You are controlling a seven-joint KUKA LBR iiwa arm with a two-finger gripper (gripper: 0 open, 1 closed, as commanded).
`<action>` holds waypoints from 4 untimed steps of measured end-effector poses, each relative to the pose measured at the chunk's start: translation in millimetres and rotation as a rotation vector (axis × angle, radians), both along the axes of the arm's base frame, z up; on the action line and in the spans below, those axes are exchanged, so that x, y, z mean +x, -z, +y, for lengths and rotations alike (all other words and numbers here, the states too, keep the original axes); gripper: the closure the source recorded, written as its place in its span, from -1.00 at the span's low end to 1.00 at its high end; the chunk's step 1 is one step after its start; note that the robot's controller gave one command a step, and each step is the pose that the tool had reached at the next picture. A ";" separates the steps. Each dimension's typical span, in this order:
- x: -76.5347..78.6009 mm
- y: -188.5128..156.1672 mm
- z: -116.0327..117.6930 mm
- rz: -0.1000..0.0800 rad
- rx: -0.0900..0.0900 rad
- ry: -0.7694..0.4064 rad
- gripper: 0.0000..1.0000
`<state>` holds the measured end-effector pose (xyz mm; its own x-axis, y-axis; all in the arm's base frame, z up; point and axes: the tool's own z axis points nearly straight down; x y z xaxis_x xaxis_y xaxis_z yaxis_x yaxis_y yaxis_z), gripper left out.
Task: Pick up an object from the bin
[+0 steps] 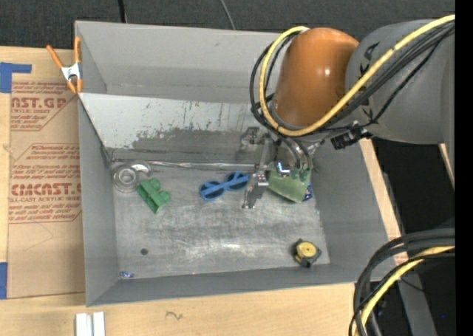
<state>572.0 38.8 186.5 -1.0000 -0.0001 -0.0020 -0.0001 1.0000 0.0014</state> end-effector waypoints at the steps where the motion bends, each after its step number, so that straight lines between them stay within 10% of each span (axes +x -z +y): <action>1: 10.1 75.2 -3.7 0.007 -0.001 0.085 -1.00; 2: 25.4 113.7 -18.9 -0.006 0.004 0.141 -1.00; 3: 25.0 110.7 -18.8 -0.003 0.003 0.140 1.00; 4: 19.5 -95.7 -13.0 -0.010 -0.002 -0.112 1.00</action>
Offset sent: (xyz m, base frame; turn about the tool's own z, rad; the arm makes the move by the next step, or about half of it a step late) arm 0.0114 -0.0039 -0.0703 0.0839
